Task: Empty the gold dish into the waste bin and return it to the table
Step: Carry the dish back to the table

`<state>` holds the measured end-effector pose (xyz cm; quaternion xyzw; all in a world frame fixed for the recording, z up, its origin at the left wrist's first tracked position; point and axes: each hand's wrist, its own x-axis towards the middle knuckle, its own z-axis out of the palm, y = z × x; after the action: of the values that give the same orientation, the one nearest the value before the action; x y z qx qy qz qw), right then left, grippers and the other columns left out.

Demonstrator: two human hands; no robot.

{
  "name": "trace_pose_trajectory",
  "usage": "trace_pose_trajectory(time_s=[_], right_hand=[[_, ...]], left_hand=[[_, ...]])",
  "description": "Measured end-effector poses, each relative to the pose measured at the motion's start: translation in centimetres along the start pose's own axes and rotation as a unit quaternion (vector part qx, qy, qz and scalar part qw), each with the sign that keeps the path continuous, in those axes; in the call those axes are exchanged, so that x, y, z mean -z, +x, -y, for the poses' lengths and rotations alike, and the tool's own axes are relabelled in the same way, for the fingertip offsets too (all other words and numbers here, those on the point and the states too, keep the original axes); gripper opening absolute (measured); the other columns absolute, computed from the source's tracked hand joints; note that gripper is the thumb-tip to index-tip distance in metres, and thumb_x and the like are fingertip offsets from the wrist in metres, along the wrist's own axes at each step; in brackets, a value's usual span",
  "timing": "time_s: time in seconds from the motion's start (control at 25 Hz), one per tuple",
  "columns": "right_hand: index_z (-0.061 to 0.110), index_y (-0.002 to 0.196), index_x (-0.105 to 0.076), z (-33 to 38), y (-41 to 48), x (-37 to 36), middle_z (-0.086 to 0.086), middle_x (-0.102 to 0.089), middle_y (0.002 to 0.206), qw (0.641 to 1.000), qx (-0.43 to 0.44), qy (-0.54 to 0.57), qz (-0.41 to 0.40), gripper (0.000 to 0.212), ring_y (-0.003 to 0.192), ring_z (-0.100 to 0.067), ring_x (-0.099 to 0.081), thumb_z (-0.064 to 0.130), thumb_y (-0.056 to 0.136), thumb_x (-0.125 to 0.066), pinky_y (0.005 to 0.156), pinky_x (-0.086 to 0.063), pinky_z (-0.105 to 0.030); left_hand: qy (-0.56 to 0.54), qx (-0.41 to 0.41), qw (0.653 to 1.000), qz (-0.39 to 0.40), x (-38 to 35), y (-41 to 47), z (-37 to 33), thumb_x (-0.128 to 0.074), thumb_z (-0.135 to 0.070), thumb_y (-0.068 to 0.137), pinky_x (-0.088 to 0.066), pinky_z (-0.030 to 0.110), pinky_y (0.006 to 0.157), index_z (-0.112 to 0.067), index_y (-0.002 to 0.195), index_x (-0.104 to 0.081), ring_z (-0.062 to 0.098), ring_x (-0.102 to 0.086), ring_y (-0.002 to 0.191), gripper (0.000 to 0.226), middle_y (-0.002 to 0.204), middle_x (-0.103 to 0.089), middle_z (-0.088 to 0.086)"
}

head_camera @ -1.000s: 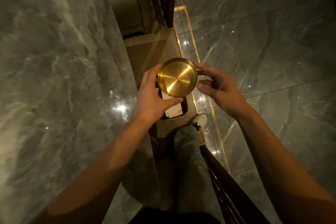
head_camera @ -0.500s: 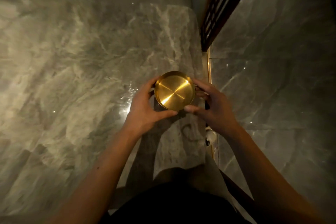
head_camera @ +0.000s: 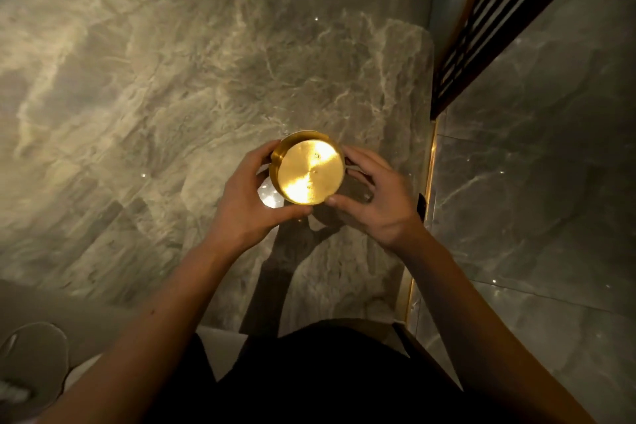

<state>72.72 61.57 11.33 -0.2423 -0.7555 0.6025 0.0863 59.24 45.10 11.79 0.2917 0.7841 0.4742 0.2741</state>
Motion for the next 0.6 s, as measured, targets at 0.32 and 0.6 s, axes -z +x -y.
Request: trace_pose_trajectory(time_s=[0.32,0.6], right_hand=[[0.015,0.138,-0.048,1.7,0.1,-5.4,0.005,-0.05,0.137,0.999,0.018,-0.018,0.021,0.076,0.125,-0.002,-0.049,0.014,0.071,-0.083,0.106,-0.043,-0.023],[0.014,0.136,-0.05,4.1,4.3,-14.8,-0.003,-0.054,0.135,0.991,0.05,-0.125,-0.023,0.079,0.123,-0.007,-0.05,0.02,0.067,-0.085,0.1,-0.039,-0.009]], left_hand=[[0.021,-0.003,0.999,-0.037,4.9,-2.9,2.1,-0.09,-0.04,0.054,-0.043,0.011,0.1,-0.017,0.138,-0.047,-0.004,-0.049,0.122,0.098,0.134,-0.049,-0.005],[0.027,-0.004,1.0,0.004,14.7,0.0,7.5,-0.094,-0.033,0.056,-0.043,0.019,0.103,-0.02,0.14,-0.046,0.001,-0.048,0.124,0.098,0.138,-0.049,-0.004]])
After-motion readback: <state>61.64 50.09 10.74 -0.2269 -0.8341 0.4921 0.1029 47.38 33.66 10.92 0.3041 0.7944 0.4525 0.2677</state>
